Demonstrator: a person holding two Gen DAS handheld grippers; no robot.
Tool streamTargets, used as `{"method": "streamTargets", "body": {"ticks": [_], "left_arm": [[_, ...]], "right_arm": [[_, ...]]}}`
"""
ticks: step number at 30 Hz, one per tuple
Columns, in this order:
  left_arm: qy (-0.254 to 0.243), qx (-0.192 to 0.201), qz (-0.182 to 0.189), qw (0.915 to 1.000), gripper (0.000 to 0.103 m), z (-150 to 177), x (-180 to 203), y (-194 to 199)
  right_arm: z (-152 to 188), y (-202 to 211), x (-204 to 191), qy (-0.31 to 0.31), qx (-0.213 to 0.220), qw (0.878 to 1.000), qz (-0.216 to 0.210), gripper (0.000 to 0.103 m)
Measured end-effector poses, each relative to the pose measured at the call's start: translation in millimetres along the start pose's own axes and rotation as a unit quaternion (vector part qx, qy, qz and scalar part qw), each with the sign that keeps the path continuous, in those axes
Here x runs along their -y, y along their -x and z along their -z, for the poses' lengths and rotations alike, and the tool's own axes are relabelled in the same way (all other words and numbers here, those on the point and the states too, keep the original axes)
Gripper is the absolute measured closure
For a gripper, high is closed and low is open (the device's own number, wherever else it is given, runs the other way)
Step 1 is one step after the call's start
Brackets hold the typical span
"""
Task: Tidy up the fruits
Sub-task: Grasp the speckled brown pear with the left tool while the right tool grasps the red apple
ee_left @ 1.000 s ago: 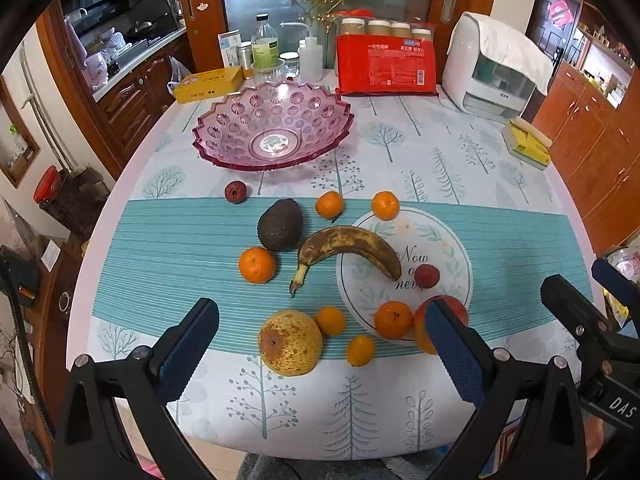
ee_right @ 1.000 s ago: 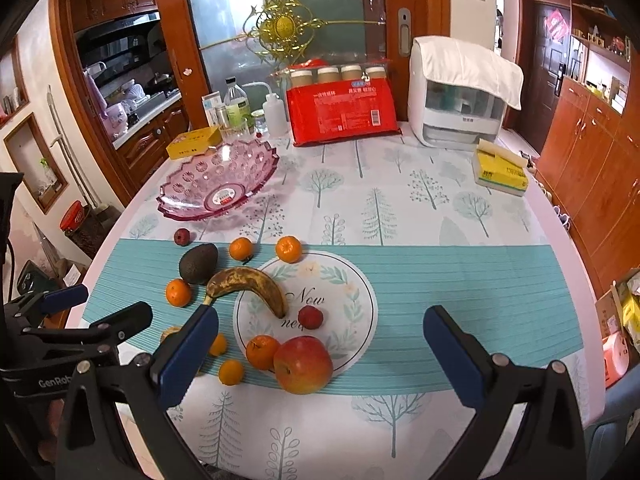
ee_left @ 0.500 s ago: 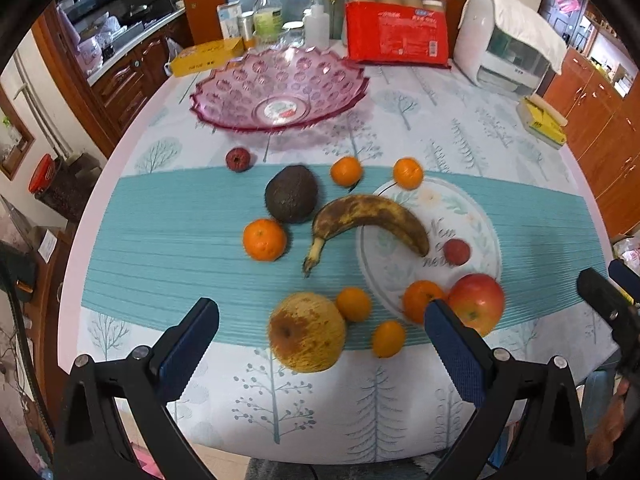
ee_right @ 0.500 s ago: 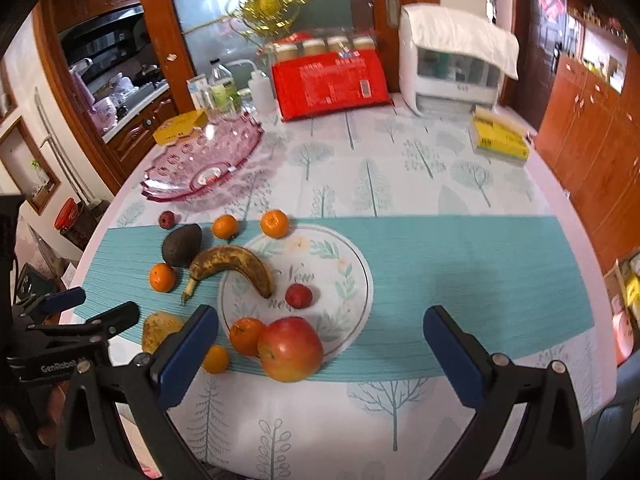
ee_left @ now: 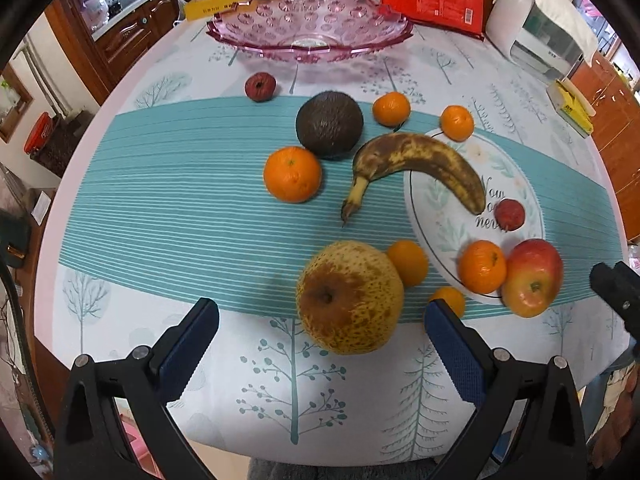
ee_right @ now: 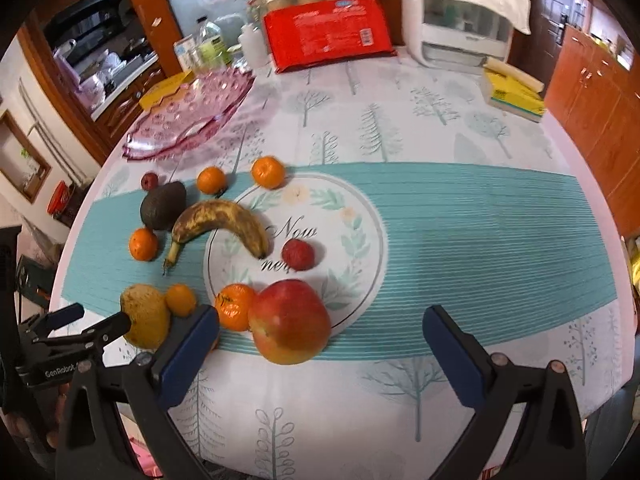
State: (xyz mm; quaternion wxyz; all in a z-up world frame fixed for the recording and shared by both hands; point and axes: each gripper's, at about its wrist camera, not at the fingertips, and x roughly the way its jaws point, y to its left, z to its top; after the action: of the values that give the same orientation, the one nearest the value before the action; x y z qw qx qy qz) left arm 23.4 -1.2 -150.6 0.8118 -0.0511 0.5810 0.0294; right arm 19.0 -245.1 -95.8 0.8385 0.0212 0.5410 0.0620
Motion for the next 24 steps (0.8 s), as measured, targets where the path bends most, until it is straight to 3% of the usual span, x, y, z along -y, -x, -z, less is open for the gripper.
{"method": "streamTargets", "body": {"ticks": [6,15,18,20,24], "left_arm": [[0.005,-0.012,0.014,0.9998,0.002,3,-5,-17],[0.010,-0.038,0.050,0.9980,0.017,6,-7,-37],[0.009,-0.049,0.059,0.9971,0.024,7,-5,-44],[0.010,-0.055,0.069,0.9960,0.034,7,-4,-48],[0.008,-0.057,0.072,0.9957,0.037,7,0,-51]], "right_arm": [[1,-27,-1,-0.004,-0.023,1.000,-0.002,0.009],[7,-56,14,-0.044,-0.054,0.997,-0.039,0.015],[6,-64,10,-0.037,-0.062,0.996,-0.047,0.015],[6,-69,8,-0.038,-0.065,0.996,-0.055,0.016],[6,-77,4,-0.035,-0.078,0.994,-0.071,0.027]]}}
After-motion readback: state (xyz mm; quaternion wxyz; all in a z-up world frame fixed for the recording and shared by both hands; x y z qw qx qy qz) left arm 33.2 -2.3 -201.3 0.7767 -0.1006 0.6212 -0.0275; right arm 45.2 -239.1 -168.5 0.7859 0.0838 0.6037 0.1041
